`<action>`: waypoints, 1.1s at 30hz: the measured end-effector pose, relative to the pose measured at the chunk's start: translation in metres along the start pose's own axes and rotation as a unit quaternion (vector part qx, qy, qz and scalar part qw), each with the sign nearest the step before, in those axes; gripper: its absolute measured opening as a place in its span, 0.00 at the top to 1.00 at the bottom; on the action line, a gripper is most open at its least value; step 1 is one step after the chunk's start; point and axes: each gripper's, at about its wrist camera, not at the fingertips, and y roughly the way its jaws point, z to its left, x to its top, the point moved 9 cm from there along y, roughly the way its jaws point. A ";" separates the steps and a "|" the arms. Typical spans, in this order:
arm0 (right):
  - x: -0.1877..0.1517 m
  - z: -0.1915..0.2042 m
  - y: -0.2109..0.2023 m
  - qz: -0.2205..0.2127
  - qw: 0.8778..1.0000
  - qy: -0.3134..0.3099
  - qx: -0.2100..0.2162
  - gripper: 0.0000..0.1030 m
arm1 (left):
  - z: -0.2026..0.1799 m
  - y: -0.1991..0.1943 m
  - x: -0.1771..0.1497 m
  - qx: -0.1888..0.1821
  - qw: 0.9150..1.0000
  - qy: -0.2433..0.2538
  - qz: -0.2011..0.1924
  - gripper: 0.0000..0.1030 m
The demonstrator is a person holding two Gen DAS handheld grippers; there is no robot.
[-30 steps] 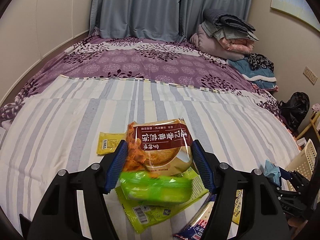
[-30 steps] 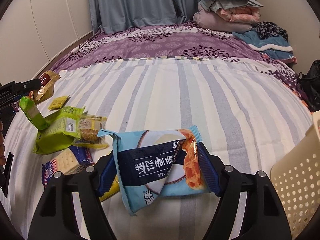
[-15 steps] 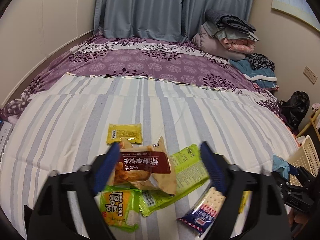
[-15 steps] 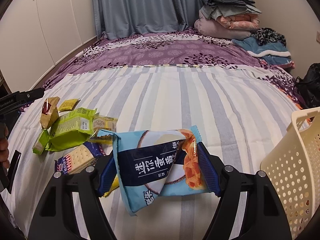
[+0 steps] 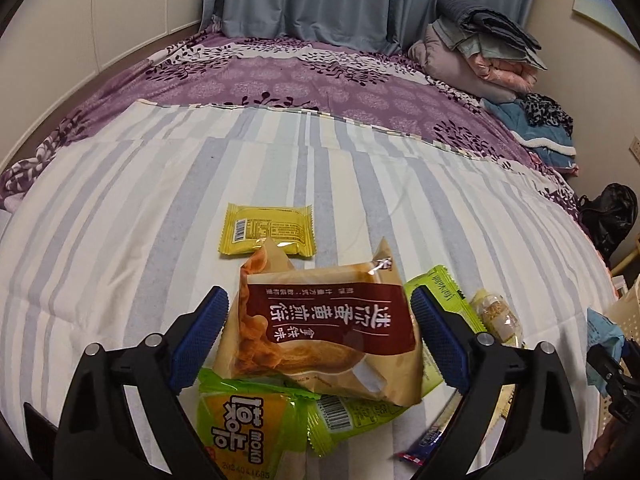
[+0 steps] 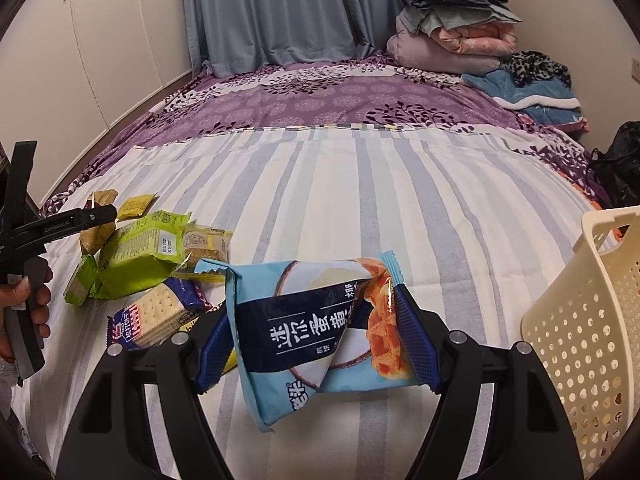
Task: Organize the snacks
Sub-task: 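Carry the light-blue bag in the right tool while the left tool carries the brown-red bag to the basket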
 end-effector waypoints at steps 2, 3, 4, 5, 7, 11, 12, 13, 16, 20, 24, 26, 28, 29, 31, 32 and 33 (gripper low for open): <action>0.001 0.000 -0.002 -0.002 1.000 0.000 0.000 0.29 | 0.001 -0.001 0.000 0.000 1.000 -0.003 -0.002 0.23; 0.001 0.000 -0.003 -0.003 1.000 0.000 0.000 0.29 | 0.002 -0.002 0.001 0.001 1.000 -0.004 -0.004 0.23; 0.001 -0.001 -0.005 -0.005 1.000 0.001 0.000 0.29 | 0.001 -0.005 0.002 0.000 1.000 -0.003 -0.008 0.24; 0.002 -0.001 -0.006 -0.007 1.000 0.002 0.000 0.29 | 0.000 -0.008 0.004 0.000 1.000 -0.002 -0.012 0.25; 0.003 -0.001 -0.010 -0.011 1.000 0.003 0.001 0.29 | -0.004 -0.018 0.007 0.002 1.000 0.005 -0.023 0.25; 0.005 0.001 -0.019 -0.021 1.000 0.003 0.004 0.29 | -0.015 -0.038 0.016 -0.002 0.999 0.020 -0.044 0.25; 0.005 0.002 -0.023 -0.024 1.000 0.003 0.004 0.29 | -0.019 -0.042 0.018 -0.003 0.999 0.024 -0.048 0.25; 0.005 0.002 -0.025 -0.026 1.000 0.003 0.005 0.29 | -0.024 -0.049 0.021 -0.006 0.998 0.028 -0.054 0.25; 0.006 0.001 -0.035 -0.034 0.999 0.004 0.006 0.29 | -0.039 -0.064 0.026 -0.016 0.997 0.036 -0.065 0.25; 0.008 -0.003 -0.049 -0.046 0.999 0.009 0.004 0.29 | -0.065 -0.084 0.029 -0.033 0.995 0.054 -0.080 0.25; 0.007 -0.013 -0.063 -0.056 0.998 0.017 -0.002 0.29 | -0.091 -0.100 0.026 -0.050 0.992 0.069 -0.089 0.25; 0.008 -0.019 -0.070 -0.062 0.998 0.022 -0.006 0.29 | -0.105 -0.108 0.024 -0.059 0.991 0.078 -0.093 0.25; 0.008 -0.026 -0.076 -0.067 0.997 0.028 -0.010 0.29 | -0.119 -0.114 0.022 -0.068 0.989 0.089 -0.096 0.25; 0.008 -0.030 -0.079 -0.069 0.997 0.031 -0.011 0.29 | -0.124 -0.116 0.022 -0.071 0.988 0.093 -0.097 0.25; 0.006 -0.038 -0.086 -0.075 0.996 0.038 -0.016 0.29 | -0.137 -0.122 0.019 -0.077 0.987 0.103 -0.098 0.25; 0.006 -0.042 -0.089 -0.078 0.996 0.042 -0.018 0.29 | -0.143 -0.124 0.018 -0.081 0.986 0.107 -0.098 0.25; 0.005 -0.048 -0.092 -0.080 0.995 0.046 -0.021 0.29 | -0.148 -0.126 0.017 -0.084 0.985 0.111 -0.098 0.25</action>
